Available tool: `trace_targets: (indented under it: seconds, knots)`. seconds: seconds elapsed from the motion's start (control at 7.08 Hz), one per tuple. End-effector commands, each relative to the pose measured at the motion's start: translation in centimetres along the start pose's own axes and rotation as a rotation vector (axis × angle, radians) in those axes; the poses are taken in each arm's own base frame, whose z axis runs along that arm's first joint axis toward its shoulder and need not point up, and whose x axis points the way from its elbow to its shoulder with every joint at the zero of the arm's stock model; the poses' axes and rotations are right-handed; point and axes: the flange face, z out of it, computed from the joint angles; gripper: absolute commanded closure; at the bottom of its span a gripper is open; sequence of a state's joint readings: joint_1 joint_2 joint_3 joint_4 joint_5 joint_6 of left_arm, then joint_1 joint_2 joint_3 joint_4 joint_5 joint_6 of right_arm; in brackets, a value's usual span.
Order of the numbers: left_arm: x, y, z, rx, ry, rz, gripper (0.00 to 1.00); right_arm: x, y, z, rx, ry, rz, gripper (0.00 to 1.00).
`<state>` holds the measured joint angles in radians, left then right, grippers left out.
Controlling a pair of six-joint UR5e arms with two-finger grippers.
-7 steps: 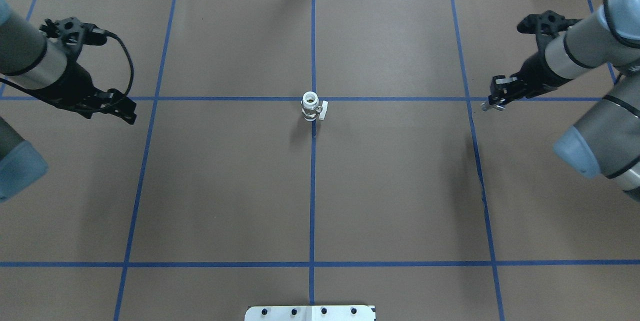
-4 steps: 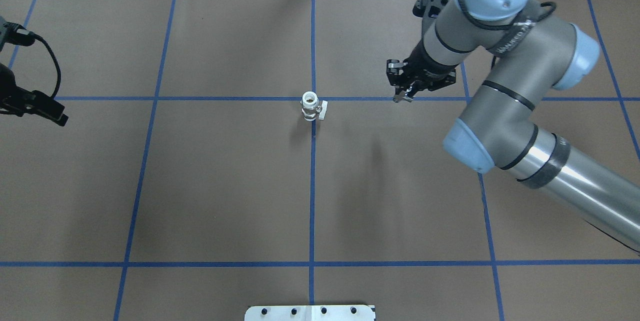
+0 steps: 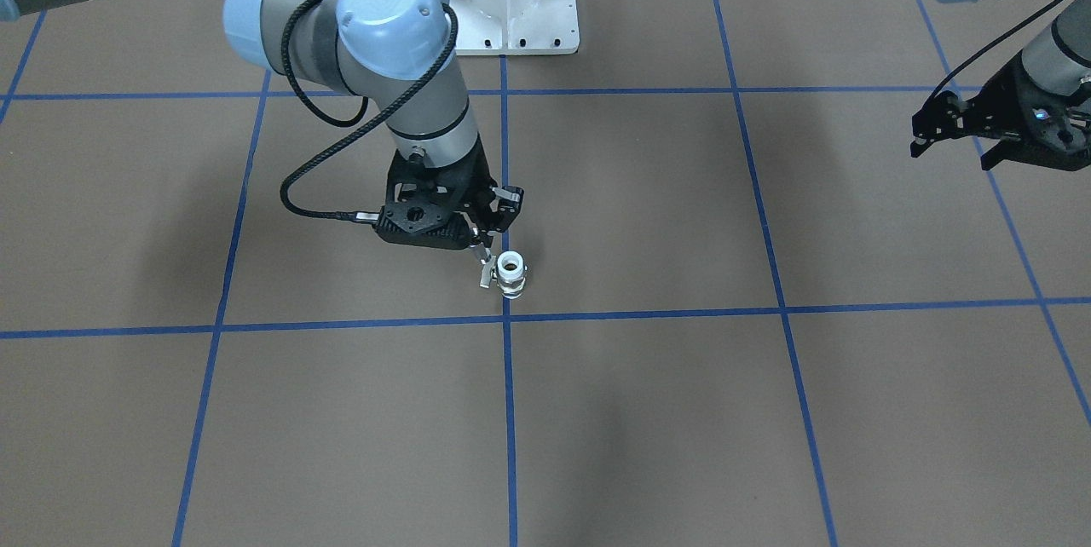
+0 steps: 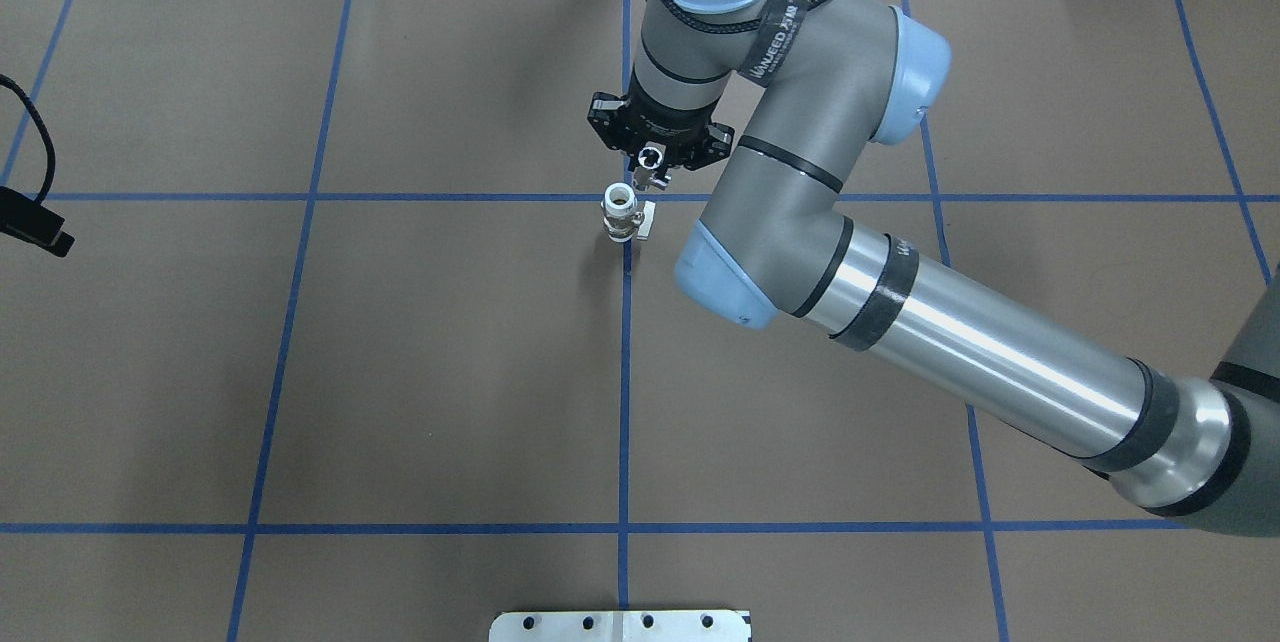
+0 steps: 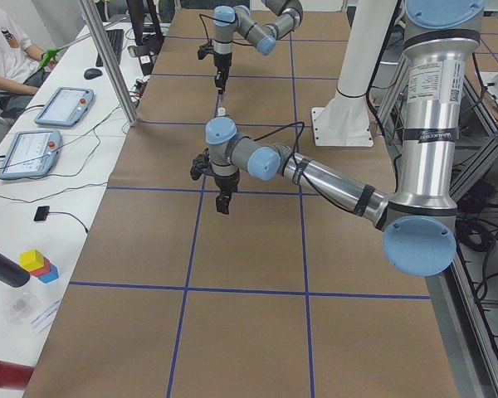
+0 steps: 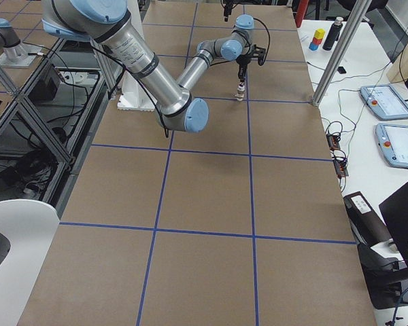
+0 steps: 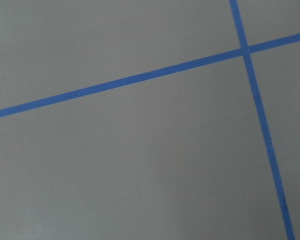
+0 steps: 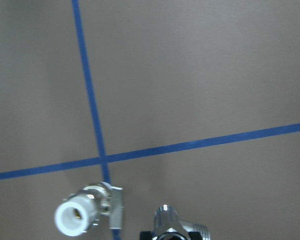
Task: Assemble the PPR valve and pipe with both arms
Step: 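Carry the chrome valve with the right gripper and lower it onto the white fitting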
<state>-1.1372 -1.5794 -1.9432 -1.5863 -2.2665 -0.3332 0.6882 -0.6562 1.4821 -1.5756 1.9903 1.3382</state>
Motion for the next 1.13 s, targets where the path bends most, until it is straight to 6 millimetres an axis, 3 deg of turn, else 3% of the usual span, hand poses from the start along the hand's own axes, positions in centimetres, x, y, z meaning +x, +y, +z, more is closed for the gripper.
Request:
trace_targets:
  seconds: [0.0, 0.56, 0.99]
  knots:
    - [-0.2, 0.0, 0.1, -0.002, -0.002, -0.004, 0.01, -1.8, 0.6, 0.1, 0.005, 0.003, -0.002, 1.0]
    - [0.1, -0.1, 0.0, 0.002, 0.0, -0.001, 0.01, -3.1, 0.7, 1.5, 0.002, 0.045, 0.004, 1.0]
    - [0.0, 0.0, 0.0, 0.0, 0.0, -0.005, 0.01, -4.2, 0.9, 0.3, -0.007, 0.076, 0.0, 1.0]
